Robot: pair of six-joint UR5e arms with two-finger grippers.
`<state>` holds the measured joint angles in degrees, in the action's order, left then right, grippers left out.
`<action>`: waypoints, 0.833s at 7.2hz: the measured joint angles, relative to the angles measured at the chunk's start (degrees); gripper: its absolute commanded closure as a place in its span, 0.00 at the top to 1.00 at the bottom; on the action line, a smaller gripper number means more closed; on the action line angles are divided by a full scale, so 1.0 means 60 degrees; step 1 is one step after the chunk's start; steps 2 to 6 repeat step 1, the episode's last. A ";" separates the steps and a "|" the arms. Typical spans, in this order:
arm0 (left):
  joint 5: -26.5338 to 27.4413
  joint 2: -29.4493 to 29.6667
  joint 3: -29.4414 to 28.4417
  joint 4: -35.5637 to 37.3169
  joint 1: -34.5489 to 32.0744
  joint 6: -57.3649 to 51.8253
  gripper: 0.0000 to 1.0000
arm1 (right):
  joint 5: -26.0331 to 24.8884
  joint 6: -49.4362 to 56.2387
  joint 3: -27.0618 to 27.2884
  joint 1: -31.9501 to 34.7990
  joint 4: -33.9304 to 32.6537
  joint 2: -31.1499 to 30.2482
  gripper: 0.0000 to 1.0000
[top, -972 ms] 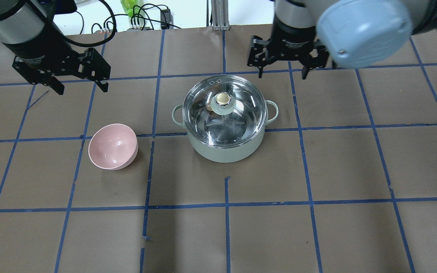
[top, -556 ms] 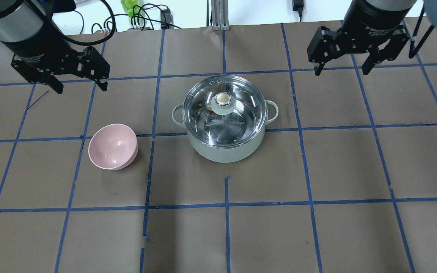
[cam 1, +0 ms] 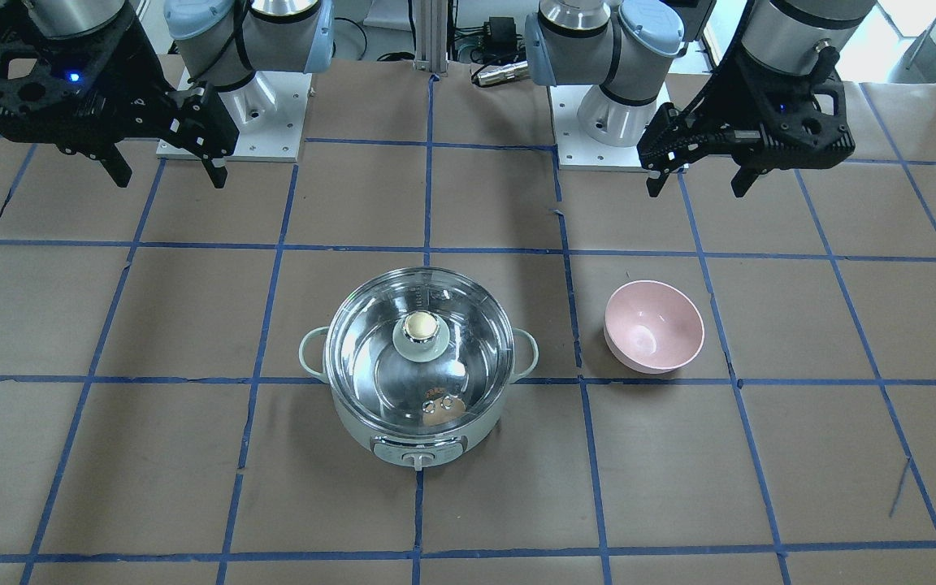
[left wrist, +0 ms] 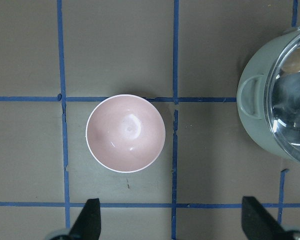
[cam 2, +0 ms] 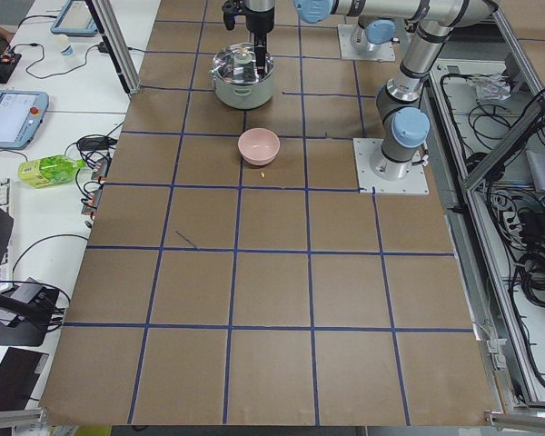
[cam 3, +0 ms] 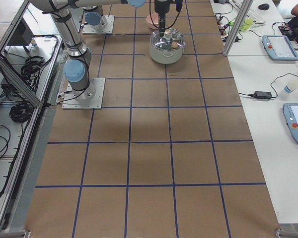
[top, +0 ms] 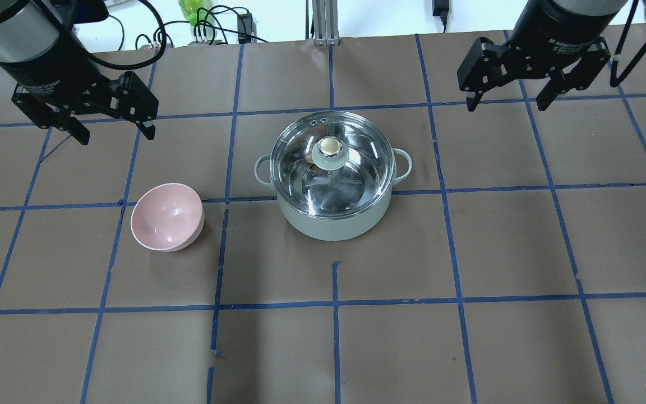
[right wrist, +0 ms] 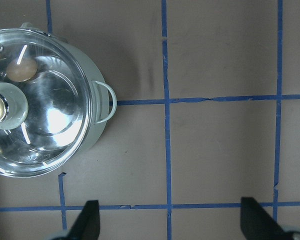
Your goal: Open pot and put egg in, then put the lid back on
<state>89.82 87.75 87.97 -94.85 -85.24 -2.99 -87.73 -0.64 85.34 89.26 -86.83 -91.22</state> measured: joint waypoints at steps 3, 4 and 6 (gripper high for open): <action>0.0009 0.0004 -0.0003 -0.0129 -0.0010 0.0000 1.00 | 0.0002 0.0003 0.0001 0.0004 -0.0001 -0.0002 1.00; 0.0009 0.0004 -0.0003 -0.0129 -0.0010 0.0000 1.00 | 0.0002 0.0003 0.0001 0.0004 -0.0001 -0.0002 1.00; 0.0009 0.0004 -0.0003 -0.0129 -0.0010 0.0000 1.00 | 0.0002 0.0003 0.0001 0.0004 -0.0001 -0.0002 1.00</action>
